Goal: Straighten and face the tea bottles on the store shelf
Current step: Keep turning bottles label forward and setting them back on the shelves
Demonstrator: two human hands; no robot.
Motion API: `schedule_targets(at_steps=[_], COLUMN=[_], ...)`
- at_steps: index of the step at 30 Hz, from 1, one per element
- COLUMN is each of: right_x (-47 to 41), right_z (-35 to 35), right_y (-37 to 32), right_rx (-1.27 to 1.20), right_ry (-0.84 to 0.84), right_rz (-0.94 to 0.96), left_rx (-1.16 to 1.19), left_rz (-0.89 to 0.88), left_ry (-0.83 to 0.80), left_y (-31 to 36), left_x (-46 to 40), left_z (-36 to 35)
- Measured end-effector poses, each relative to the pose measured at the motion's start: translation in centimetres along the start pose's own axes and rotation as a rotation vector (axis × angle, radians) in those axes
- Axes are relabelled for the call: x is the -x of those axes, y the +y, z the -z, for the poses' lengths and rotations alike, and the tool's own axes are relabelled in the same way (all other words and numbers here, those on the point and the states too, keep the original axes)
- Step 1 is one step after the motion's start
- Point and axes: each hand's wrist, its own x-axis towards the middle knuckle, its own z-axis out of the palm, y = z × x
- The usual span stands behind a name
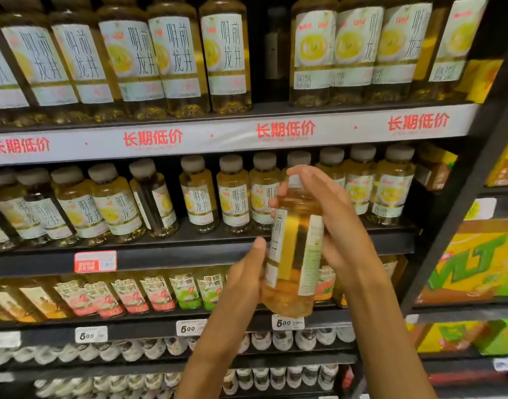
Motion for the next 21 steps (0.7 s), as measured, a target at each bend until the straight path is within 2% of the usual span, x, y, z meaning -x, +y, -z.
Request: schedule_targets(at_steps=[3,6,10,13,15,18,21], right_x=[0.4,0.8,1.4,1.8,2.0,2.3,2.4], right_z=[-0.3,-0.6,-0.1,0.0,0.1,0.2,0.2], right_y=[-0.1,-0.2,-0.1,0.4,0.7,0.8,0.9], right_rx=[0.215,0.279,0.009,-0.129,-0.143,-0.056,0.003], right_ry=[0.081,0.072,0.037,0.033,0.077,0.161,0.247], right_rz=[0.062,0.048,-0.016,-0.027,0.008,0.05,0.052], left_rx=[-0.093,0.013,0.234,0.209,0.135,-0.007,-0.069], left_rz=[-0.057,-0.077,0.049,0.113,0.12,0.098,0.038], left_ry=[-0.015,-0.011,-0.197,-0.292,-0.266,-0.113,-0.044], left_y=[0.6,0.4,0.4,-0.1,-0.4,-0.2,0.0], left_x=[0.4,0.2,0.7,0.7,0.6,0.4,0.3], left_z=[-0.9,-1.2,-0.1,0.2,0.1,0.0,0.0])
